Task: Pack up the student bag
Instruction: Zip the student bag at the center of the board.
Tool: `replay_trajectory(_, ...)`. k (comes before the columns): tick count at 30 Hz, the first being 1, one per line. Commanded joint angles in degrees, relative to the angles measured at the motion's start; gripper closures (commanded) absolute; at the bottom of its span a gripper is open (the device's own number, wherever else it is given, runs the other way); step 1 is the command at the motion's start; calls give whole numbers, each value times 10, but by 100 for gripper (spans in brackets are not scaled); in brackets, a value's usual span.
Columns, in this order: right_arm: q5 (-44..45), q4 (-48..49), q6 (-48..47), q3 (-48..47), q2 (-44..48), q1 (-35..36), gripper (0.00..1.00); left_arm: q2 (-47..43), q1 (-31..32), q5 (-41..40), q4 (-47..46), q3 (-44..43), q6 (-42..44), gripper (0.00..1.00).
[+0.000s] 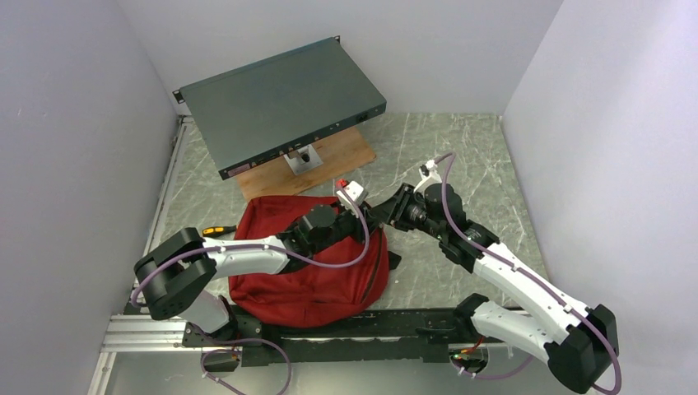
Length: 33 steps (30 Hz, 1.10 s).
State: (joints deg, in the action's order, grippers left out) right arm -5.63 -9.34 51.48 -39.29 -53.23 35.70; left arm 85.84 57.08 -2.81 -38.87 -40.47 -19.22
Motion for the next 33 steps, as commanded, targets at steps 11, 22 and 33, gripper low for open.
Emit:
replay_trajectory(11, 102, -143, -137, -53, 56, 0, 27, 1, -5, -39, 5, -45, -18, 94)
replay_trajectory(22, 41, -147, -154, -2, 69, 0, 29, 13, -24, 55, 30, -61, -87, 98)
replay_trajectory(33, -10, -58, -163, 40, 23, 1, 54, 33, -29, 13, 207, -135, -148, 100)
